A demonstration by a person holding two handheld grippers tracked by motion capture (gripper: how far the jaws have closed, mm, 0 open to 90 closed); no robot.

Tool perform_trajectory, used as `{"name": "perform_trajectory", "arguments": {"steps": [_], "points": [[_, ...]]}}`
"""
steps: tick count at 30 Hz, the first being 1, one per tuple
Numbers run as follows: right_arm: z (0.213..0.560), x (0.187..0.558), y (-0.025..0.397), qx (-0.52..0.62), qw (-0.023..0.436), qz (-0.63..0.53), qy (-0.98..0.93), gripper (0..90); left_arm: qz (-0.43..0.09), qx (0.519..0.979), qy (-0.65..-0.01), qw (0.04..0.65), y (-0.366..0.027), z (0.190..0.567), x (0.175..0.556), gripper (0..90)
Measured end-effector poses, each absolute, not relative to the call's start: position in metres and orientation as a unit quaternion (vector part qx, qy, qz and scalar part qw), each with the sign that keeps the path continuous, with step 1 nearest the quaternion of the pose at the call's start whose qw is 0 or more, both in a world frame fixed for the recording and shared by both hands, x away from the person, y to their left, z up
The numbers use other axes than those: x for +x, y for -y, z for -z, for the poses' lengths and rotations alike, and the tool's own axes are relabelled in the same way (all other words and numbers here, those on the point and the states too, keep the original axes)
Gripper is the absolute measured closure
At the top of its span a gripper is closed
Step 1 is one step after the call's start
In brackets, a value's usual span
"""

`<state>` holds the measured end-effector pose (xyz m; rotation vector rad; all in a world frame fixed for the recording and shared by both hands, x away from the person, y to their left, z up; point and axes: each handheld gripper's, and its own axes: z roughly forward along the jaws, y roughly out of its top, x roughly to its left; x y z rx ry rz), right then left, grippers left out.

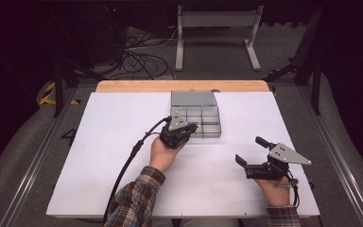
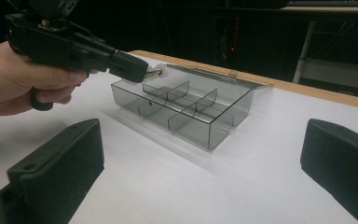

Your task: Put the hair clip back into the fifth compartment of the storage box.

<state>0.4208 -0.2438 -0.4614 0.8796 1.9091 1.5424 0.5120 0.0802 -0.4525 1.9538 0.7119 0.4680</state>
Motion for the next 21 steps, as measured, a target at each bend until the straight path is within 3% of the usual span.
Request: {"name": "perform_trajectory", "arguments": {"steps": [21], "points": [[0.462, 0.422, 0.244, 0.326, 0.263, -0.57, -0.706, 0.0, -0.21, 0.799, -0.31, 0.47, -0.076, 0.467, 0.525, 85.3]]}}
